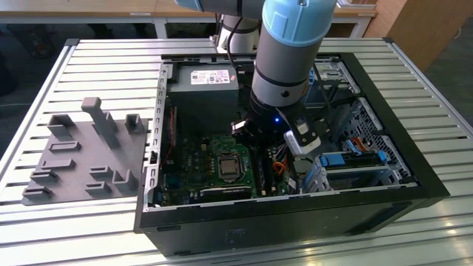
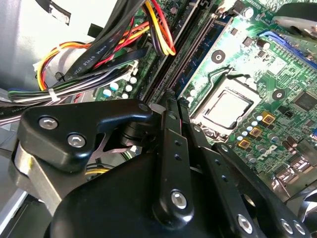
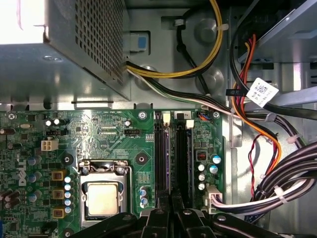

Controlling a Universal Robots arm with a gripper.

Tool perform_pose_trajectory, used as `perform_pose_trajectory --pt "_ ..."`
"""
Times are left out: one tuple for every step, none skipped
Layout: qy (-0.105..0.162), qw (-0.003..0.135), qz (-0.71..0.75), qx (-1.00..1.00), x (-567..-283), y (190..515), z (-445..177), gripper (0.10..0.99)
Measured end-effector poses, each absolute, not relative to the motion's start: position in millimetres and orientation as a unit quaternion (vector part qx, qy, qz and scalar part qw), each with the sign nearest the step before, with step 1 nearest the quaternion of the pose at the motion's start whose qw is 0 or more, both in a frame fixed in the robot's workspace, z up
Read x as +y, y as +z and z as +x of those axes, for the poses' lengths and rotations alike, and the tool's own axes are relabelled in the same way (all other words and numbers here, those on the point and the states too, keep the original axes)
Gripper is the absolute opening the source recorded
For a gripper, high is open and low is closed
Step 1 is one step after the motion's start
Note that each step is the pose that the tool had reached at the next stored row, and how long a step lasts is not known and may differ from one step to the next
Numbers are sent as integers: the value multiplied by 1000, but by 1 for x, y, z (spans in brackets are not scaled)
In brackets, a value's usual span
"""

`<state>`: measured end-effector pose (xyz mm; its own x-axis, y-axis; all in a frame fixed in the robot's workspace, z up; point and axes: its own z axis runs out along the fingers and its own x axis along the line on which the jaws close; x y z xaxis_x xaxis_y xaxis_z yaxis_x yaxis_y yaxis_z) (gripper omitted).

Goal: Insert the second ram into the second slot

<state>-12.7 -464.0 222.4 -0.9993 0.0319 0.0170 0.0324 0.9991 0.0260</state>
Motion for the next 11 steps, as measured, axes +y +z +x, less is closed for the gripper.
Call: perform_pose_trajectory --pt "-13 8 -16 -1000 -464 222 -13 133" --pt "-13 8 -16 -1000 -464 222 -13 133" --pt "-13 8 -16 -1000 -464 222 -13 133" --pt "-13 8 -16 -1000 -464 222 -13 133" --pt "-13 8 -16 -1000 -464 222 -13 133" --pt "-13 8 -15 -1000 -464 222 -13 133" --pt "-13 8 -14 -1000 -464 222 -13 133" --pt "-13 8 -14 -1000 -464 222 -13 133" --pt "-13 8 -13 -1000 -464 222 -13 133" --pt "-13 8 -12 -1000 -464 222 -13 133" --pt "-13 9 -11 -1000 -464 222 -13 133"
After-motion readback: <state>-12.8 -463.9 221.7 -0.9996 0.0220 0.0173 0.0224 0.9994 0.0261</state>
